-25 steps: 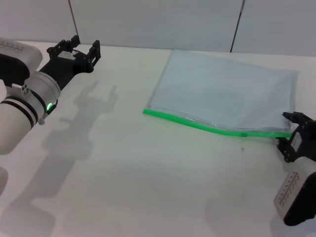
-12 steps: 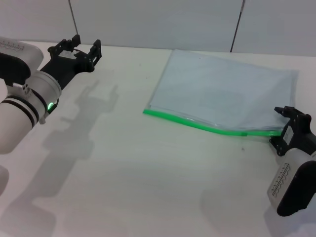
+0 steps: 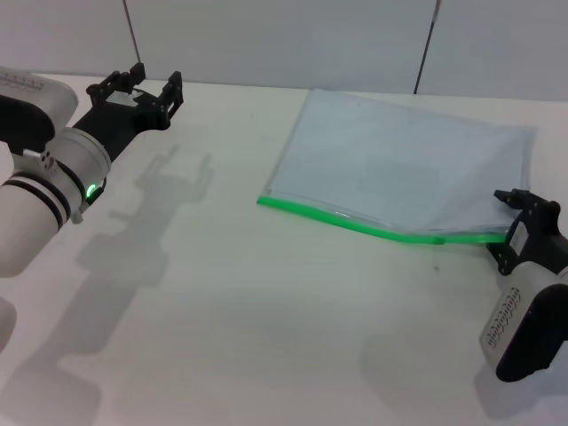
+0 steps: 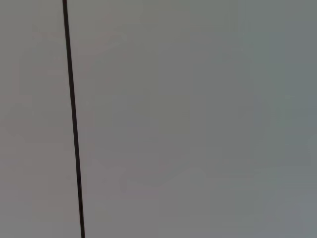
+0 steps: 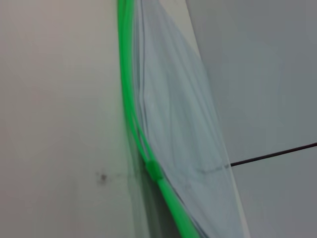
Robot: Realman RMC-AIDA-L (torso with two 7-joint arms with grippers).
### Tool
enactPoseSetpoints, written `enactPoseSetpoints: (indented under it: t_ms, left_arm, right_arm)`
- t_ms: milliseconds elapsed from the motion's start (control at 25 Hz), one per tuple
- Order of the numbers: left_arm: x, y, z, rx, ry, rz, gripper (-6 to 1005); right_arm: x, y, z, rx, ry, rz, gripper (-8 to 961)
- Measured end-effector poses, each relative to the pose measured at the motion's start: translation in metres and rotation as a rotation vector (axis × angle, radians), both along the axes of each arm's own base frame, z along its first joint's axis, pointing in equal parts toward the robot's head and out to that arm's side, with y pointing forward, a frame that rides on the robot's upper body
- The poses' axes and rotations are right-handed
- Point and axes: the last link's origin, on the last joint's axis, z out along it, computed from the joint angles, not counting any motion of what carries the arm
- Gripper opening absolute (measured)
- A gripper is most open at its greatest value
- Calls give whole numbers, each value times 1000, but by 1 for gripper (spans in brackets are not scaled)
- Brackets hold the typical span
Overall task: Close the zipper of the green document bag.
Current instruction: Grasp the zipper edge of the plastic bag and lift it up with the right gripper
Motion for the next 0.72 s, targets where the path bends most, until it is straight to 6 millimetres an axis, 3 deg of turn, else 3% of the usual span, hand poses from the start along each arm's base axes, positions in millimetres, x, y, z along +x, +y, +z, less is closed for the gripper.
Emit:
enactPoseSetpoints:
  t_ms: [720]
  left_arm:
    - [1, 1, 0, 0, -2, -2, 559]
  right_arm:
    - [-12, 12, 3, 58, 103, -18, 289]
